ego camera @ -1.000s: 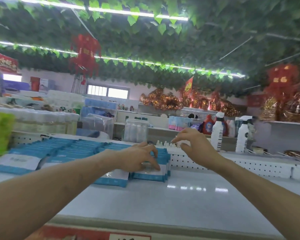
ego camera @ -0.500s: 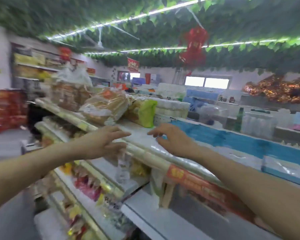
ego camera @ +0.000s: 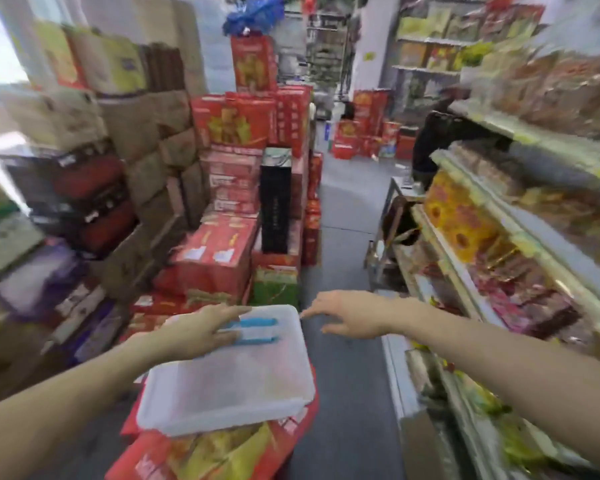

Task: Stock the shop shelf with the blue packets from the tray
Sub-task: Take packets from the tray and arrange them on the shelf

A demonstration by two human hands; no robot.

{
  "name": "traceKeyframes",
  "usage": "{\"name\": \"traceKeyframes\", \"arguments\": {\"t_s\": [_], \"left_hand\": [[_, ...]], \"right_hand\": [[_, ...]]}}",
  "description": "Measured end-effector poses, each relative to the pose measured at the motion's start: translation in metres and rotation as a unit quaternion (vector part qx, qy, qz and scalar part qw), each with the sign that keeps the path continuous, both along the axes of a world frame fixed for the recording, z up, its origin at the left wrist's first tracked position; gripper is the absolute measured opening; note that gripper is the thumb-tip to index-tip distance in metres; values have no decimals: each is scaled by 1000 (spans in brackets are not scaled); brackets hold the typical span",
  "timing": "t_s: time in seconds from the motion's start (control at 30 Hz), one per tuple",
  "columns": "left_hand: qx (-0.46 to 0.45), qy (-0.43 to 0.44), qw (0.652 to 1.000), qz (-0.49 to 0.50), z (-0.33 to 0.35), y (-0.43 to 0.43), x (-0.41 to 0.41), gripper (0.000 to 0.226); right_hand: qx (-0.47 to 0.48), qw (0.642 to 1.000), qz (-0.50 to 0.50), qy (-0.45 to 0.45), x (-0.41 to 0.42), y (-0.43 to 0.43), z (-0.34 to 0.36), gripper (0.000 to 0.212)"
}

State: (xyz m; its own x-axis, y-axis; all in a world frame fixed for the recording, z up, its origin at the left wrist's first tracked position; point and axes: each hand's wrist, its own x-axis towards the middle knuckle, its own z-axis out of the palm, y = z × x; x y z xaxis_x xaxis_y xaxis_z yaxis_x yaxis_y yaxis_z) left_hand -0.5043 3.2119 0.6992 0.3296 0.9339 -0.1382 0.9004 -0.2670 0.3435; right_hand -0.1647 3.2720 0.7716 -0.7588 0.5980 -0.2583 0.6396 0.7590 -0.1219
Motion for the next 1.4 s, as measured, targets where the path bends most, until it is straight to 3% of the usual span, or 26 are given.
{"name": "traceKeyframes", "arguments": {"t_s": [0.17,0.37,0.5,0.63,0.83,1.03,1.23,1.4], "left_hand": [[-60,-1,995,75,-43,-39,-68,63],[-52,12,996,77,-71,-17,-83,51],[-44,32,996,74,-84,8,-80,48],[-40,108,992,46,-103,27,-83,59],[53,218,975,-1,-120,23,-81,40],[48,214,976,0,-130,18,-75,33],[29,224,974,16,-122,28,-69,62],[4,306,952,-28,-124,30,-72,53]], "right_hand": [[-25,999,40,-21,-120,19,-74,41],[-24,999,-34,-33,-169,37,-138,40],[-15,998,-54,-28,-178,54,-154,36],[-23,996,-78,-26,-179,50,-169,42],[-25,998,-62,-16,-168,44,-188,38],[-20,997,-64,-25,-161,50,-192,44],[-77,991,-108,10,-157,52,-181,39],[-173,972,-151,59,-150,47,-173,35]]}}
